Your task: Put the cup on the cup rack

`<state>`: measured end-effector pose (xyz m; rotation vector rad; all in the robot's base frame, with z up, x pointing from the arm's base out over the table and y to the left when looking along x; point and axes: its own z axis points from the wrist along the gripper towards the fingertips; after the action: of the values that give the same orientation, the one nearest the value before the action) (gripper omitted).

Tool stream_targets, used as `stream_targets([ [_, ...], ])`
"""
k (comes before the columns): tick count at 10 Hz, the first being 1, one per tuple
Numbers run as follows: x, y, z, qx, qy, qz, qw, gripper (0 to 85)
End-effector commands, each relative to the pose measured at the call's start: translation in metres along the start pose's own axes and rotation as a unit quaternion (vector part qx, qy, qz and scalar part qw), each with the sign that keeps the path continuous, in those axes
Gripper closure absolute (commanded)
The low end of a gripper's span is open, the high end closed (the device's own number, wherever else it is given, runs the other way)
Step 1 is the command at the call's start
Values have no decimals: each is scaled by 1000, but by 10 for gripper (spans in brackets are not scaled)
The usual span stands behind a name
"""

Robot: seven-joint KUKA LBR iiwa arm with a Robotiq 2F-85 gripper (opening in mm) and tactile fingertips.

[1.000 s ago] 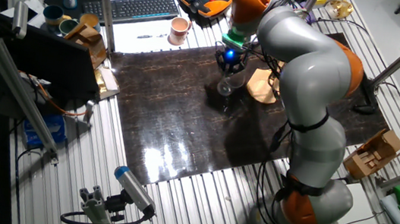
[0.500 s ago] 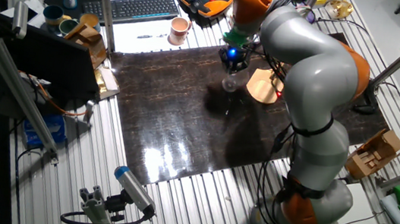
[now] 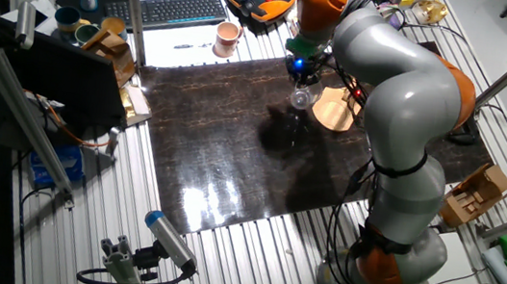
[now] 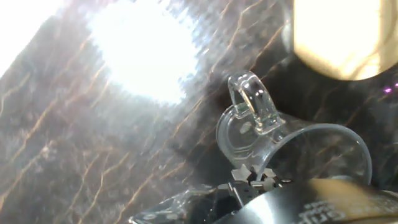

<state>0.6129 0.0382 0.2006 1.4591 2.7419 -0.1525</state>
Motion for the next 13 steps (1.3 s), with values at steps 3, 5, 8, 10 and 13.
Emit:
stream_targets([
  [3, -5, -1, -1, -5, -16, 51, 999, 840],
  [5, -6, -2, -1, -12, -33, 93, 995, 840],
  [8, -8, -2, -1, -17, -59, 113, 992, 840],
  [10, -14, -4, -3, -21, -68, 108, 992, 840],
  [13, -21, -6, -5, -22, -83, 104, 991, 840],
])
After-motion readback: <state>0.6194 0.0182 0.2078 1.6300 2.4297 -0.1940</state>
